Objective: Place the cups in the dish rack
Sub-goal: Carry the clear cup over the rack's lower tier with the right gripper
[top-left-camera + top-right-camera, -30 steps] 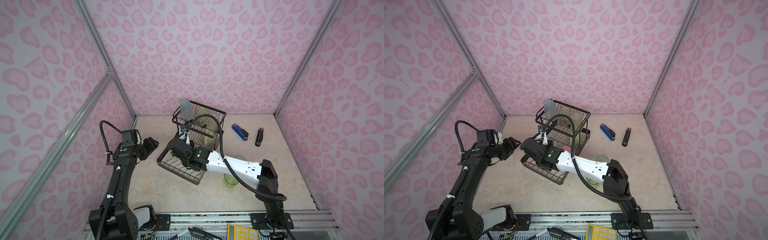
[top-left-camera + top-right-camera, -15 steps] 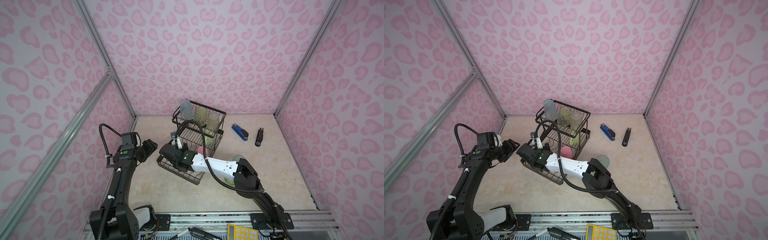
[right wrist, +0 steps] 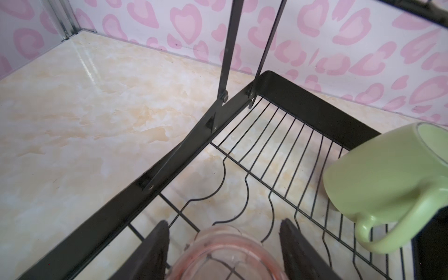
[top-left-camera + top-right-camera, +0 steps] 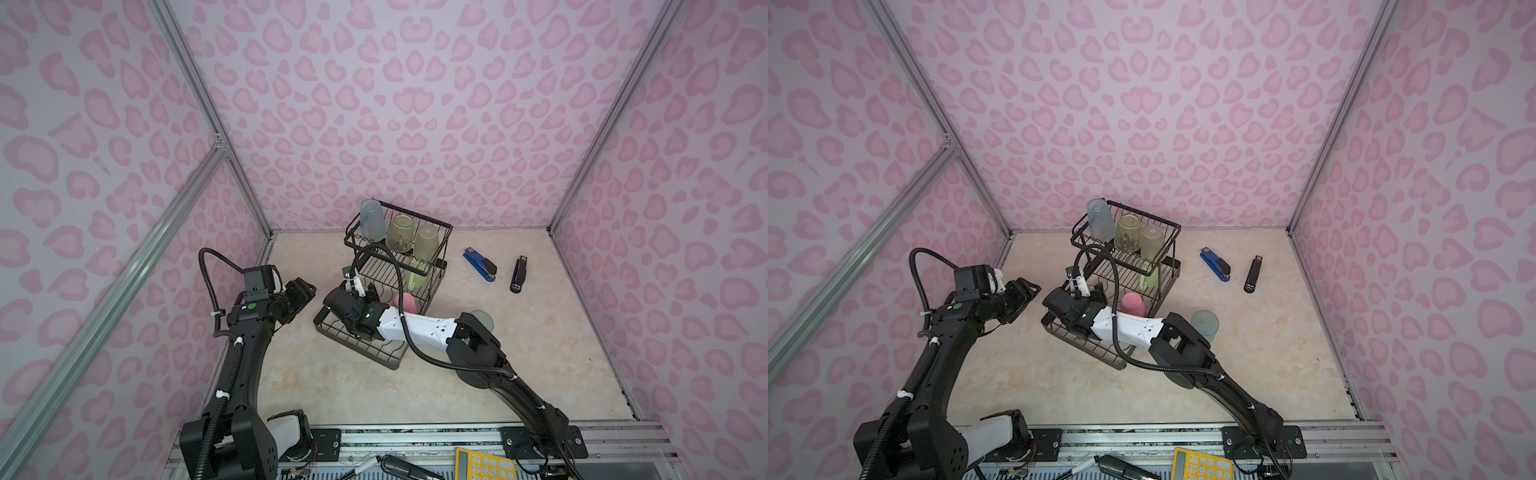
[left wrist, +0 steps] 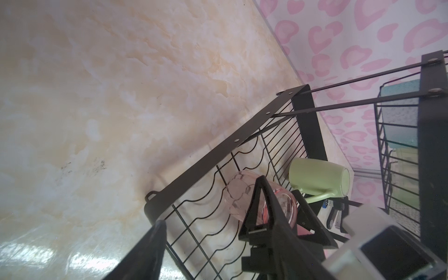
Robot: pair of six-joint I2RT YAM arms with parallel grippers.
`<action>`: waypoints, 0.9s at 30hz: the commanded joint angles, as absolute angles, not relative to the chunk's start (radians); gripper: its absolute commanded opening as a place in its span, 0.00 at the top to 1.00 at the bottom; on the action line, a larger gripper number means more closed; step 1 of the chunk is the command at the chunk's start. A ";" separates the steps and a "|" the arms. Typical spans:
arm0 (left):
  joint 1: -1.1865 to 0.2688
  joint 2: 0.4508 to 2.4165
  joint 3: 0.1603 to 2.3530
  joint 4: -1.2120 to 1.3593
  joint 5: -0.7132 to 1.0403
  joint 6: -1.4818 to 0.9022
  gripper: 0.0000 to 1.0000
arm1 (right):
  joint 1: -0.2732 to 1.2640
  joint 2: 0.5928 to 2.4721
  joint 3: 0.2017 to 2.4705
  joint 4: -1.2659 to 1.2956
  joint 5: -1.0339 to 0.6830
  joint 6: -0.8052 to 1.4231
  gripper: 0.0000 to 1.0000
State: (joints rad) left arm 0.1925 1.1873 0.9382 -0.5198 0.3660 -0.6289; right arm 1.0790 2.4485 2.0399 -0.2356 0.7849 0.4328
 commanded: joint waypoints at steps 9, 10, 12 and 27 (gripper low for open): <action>0.193 1.205 0.929 -0.473 0.387 -0.629 0.29 | 1.026 2.490 2.037 -0.150 0.805 0.423 0.42; 0.193 1.206 0.929 -0.471 0.388 -0.629 0.29 | 1.021 2.491 2.039 -0.149 0.800 0.422 0.41; 0.193 1.208 0.929 -0.472 0.387 -0.629 0.29 | 1.013 2.497 2.042 -0.151 0.798 0.425 0.39; 0.193 1.209 0.919 -0.464 0.393 -0.626 0.27 | 1.015 2.490 2.069 -0.150 0.773 0.338 0.14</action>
